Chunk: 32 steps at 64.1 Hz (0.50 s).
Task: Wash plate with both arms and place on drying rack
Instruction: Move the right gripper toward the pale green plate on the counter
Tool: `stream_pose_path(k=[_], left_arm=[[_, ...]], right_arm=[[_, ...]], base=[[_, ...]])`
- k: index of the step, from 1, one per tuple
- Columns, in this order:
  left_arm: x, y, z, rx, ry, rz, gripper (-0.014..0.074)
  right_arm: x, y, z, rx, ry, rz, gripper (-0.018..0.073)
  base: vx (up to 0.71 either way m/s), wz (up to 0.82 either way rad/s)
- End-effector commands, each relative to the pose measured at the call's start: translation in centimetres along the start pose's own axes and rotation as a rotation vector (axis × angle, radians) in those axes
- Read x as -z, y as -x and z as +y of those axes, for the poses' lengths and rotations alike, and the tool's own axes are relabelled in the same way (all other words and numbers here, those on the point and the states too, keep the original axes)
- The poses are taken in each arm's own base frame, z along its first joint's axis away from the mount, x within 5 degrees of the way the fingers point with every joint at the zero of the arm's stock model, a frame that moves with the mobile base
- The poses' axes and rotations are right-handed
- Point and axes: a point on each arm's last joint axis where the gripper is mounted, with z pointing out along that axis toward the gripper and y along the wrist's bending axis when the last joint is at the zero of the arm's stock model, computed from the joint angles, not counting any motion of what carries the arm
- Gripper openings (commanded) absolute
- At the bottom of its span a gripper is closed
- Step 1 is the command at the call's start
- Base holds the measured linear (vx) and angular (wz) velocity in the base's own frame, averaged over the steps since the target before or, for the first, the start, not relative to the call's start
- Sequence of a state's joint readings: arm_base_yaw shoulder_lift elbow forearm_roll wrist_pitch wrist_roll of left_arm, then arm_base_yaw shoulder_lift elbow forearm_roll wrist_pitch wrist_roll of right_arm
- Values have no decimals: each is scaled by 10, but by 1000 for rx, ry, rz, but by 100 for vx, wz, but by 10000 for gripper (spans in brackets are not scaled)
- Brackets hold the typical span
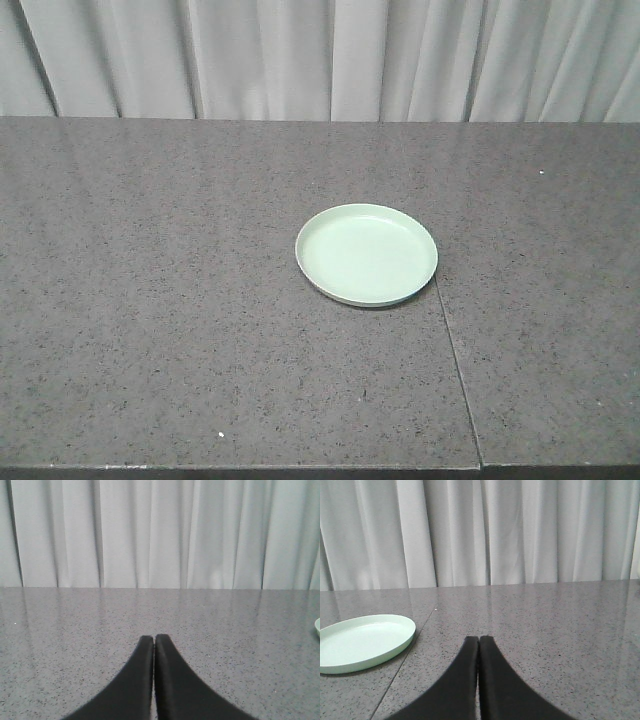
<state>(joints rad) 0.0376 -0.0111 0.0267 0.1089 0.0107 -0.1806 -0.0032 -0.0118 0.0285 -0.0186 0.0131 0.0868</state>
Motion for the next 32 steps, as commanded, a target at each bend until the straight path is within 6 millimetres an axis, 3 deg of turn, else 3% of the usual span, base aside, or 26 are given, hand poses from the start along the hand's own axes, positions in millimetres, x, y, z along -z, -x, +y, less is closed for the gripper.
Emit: stream_pose_path(k=[1, 32], left_arm=[[1, 1, -1, 12, -12, -70, -6], [1, 1, -1, 12, -12, -70, -6]], right_arm=[[1, 2, 0, 4, 2, -74, -10], [1, 2, 0, 4, 2, -74, -10]], base=[[0, 0], [0, 0]])
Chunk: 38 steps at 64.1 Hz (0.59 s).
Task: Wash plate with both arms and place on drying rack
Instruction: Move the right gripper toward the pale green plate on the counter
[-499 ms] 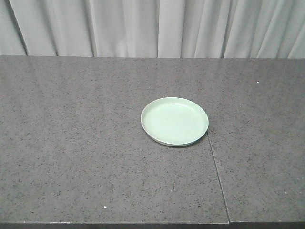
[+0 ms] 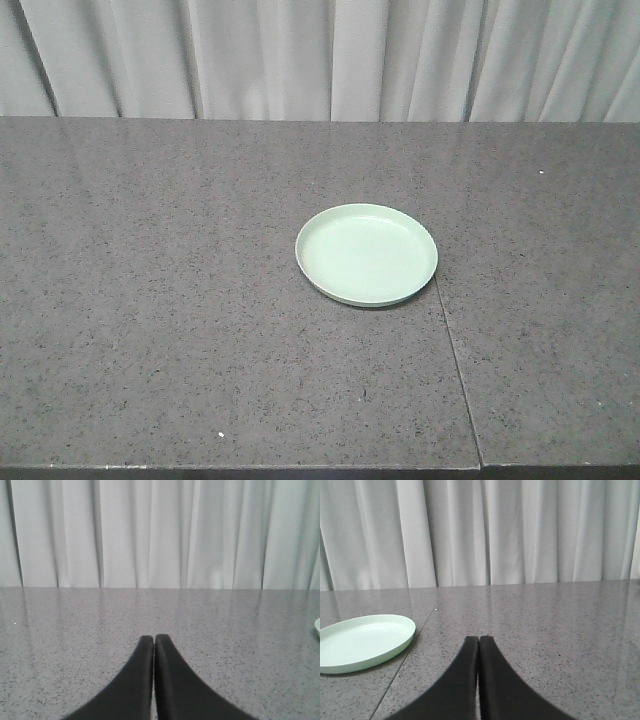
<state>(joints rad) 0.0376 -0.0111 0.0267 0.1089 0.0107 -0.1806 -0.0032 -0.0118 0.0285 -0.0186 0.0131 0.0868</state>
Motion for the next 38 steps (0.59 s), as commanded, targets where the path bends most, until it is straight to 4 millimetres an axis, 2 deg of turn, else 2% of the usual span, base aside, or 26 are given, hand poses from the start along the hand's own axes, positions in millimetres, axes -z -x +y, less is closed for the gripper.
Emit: stream_pose_path(k=[1, 32, 38], left_arm=[[1, 1, -1, 12, -12, -70, -6], [1, 1, -1, 12, -12, -70, -6], [1, 1, -1, 12, -12, -70, -6]], right_arm=[[1, 2, 0, 4, 2, -74, -10], [1, 3, 0, 4, 3, -84, -10], [1, 4, 0, -111, 5, -92, -10]], base=[[0, 0], [0, 0], [0, 0]])
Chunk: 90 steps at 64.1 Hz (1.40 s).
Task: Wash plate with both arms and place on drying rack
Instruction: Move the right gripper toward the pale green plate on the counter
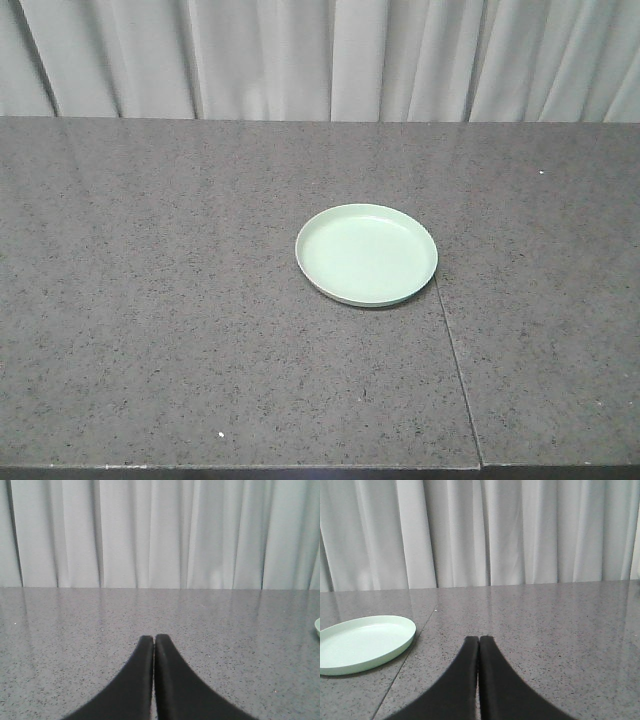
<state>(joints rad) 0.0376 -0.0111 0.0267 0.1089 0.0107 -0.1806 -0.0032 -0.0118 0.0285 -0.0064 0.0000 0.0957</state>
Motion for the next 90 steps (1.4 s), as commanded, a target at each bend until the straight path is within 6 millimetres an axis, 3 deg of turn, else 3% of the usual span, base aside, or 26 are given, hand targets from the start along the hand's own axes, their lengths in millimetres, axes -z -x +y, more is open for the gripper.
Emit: stream_pose_path(k=[1, 12, 23, 31, 36, 43, 50, 57, 64, 75, 90], left_arm=[[1, 1, -1, 12, -12, -70, -6], [1, 1, -1, 12, -12, -70, -6], [1, 1, -1, 12, -12, -70, -6], [1, 1, -1, 12, -12, -70, -6], [1, 1, -1, 12, -12, -70, -6], [1, 1, -1, 12, -12, -70, -6], [1, 1, -1, 12, -12, -70, -6], [1, 1, -1, 12, -12, -70, -6], [1, 1, -1, 12, -12, -70, -6], [1, 1, -1, 12, -12, -70, -6], [1, 1, -1, 12, -12, -70, -6]], right_arm=[[1, 2, 0, -126, 4, -79, -10], [2, 18, -1, -493, 17, -150, -6], [12, 74, 5, -445, 64, -254, -3], [7, 104, 11, -377, 60, -157, 34], [-3, 114, 13, -375, 50, -64, 106], [-20, 125, 15, -376, 36, 11, 283], [-37, 131, 13, -378, 23, -27, 505], [-49, 137, 11, -383, 15, -96, 608], [-60, 147, 14, -350, 11, -12, 605], [-80, 178, 20, -137, 29, 125, 552], [-132, 206, 39, 9, 212, 336, 531]], base=[[0, 0], [0, 0], [0, 0], [0, 0], [0, 0], [0, 0], [0, 0], [0, 0], [0, 0], [0, 0], [0, 0]])
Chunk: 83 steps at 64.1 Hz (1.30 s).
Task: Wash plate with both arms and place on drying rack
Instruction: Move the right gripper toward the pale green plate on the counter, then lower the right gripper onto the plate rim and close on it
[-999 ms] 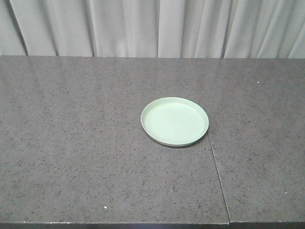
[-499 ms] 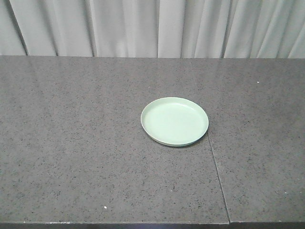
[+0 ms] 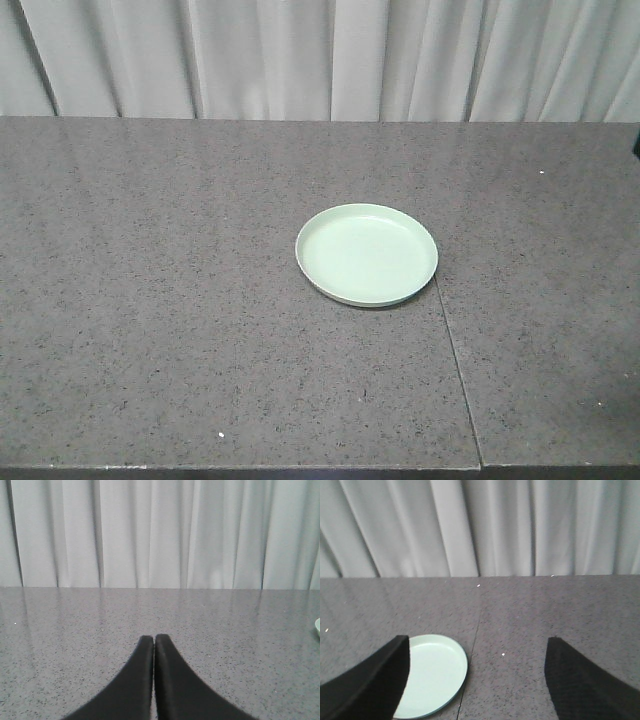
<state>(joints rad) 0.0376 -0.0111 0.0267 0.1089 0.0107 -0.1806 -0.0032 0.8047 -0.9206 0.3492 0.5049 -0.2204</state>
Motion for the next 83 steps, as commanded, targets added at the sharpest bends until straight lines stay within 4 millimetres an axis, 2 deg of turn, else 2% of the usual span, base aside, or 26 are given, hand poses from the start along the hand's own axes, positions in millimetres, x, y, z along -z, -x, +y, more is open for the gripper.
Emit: stream_pose_path(k=[1, 10, 17, 22, 31, 44, 50, 61, 83], left_arm=[[1, 1, -1, 12, -12, -70, -6], [1, 1, -1, 12, -12, -70, -6], [1, 1, -1, 12, -12, -70, -6], [1, 1, -1, 12, -12, -70, -6], [1, 1, -1, 12, -12, -70, -6], [1, 1, -1, 12, -12, -70, -6], [1, 1, -1, 12, -12, -70, -6], [1, 1, -1, 12, -12, -70, -6], [1, 1, -1, 12, -12, -70, -6]], right_arm=[[-14, 27, 8, 56, 91, -8, 531], [-54, 40, 15, 64, 239, 86, 531], [-85, 41, 16, 38, 301, 151, 531], [-110, 38, 19, 49, 326, 204, 531], [-150, 26, 41, 117, 373, 304, 531], [-204, 13, 50, 127, 283, 463, 531], [-223, 5, 51, 171, 231, 557, 531], [-255, -7, 57, 228, 161, 629, 531], [-300, -42, 50, 242, 68, 753, 528]], base=[[0, 0], [0, 0], [0, 0], [0, 0], [0, 0], [0, 0], [0, 0], [0, 0], [0, 0]])
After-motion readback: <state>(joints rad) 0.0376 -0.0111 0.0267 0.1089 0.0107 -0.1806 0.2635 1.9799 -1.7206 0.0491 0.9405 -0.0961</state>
